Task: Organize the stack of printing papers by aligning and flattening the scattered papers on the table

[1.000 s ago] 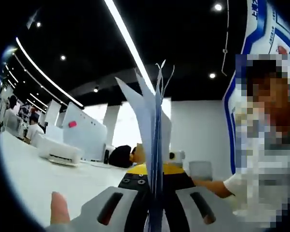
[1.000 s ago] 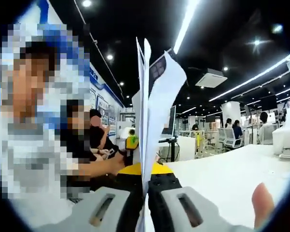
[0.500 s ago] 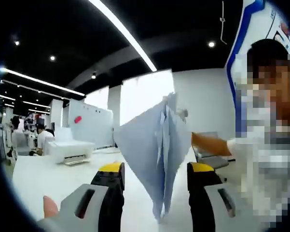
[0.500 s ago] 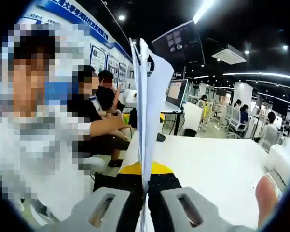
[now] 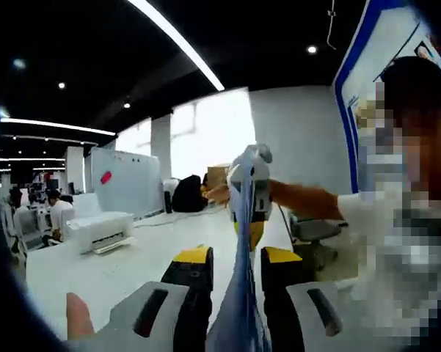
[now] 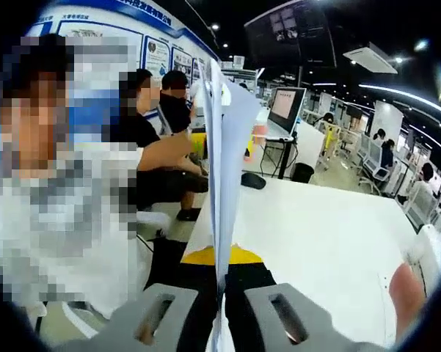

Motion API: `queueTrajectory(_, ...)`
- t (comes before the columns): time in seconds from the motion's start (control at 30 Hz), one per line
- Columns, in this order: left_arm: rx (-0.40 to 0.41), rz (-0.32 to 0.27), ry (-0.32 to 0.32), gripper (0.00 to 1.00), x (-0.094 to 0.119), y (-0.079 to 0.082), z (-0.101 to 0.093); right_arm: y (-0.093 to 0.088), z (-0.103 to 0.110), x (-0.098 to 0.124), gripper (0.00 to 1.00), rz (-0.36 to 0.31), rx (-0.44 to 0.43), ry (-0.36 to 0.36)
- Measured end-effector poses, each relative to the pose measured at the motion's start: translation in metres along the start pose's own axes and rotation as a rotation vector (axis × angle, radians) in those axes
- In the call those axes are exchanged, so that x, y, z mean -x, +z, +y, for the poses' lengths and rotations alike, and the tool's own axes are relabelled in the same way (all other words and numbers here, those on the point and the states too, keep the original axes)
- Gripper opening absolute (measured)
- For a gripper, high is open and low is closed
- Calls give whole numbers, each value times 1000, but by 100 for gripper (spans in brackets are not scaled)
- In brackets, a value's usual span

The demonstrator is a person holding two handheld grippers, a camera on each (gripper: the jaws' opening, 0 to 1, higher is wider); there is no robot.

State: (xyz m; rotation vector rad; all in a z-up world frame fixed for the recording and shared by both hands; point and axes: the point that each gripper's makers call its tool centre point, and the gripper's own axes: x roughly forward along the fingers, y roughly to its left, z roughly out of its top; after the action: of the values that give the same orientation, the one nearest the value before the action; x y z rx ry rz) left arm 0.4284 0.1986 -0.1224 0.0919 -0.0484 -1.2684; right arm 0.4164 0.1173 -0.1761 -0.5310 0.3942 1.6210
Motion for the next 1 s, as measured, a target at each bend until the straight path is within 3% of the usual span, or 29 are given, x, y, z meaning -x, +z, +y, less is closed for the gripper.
queueTrajectory(0.1, 17, -6, -54, 7, -1, -4, -10, -2, -2, 1, 0, 12, -4, -2)
queueTrajectory(0.27, 21, -15, -52, 6, -3, -7, -13, -6, -1, 2, 0, 19, -14, 6)
queueTrajectory(0.37, 15, -41, -43, 6, -4, -7, -15, -7, -1, 3, 0, -13, -4, 2)
queueTrajectory(0.4, 11, -56, -33, 6, -3, -5, -14, -2, -3, 3, 0, -65, 2, -8)
queueTrajectory(0.43, 14, -80, -24, 6, -2, -2, -12, -2, -5, 5, 10, -88, -3, -23)
queueTrajectory(0.5, 30, -150, -18, 5, 2, 8, -12, 11, -13, 13, 32, -234, 22, -85)
queueTrajectory(0.53, 40, -176, -2, 5, 6, 12, -7, 13, -15, 19, 39, -298, 31, -110)
queueTrajectory(0.63, 40, -215, 26, 5, 15, 20, 2, 4, -27, 40, 40, -417, 62, -243)
queueTrajectory(0.7, 48, -253, 36, 5, 24, 26, 8, -6, -29, 53, 41, -487, 23, -292)
queueTrajectory(0.73, 50, -268, 39, 5, 28, 28, 8, -8, -28, 59, 42, -557, -3, -295)
queueTrajectory(0.87, 19, -361, 19, 5, 38, 36, 0, -31, -32, 74, 43, -733, -48, -368)
queueTrajectory(0.9, 17, -361, 17, 5, 39, 35, -1, -34, -32, 73, 44, -737, -53, -369)
queueTrajectory(1.0, -5, -400, 3, 5, 44, 37, -7, -46, -33, 69, 44, -873, -131, -333)
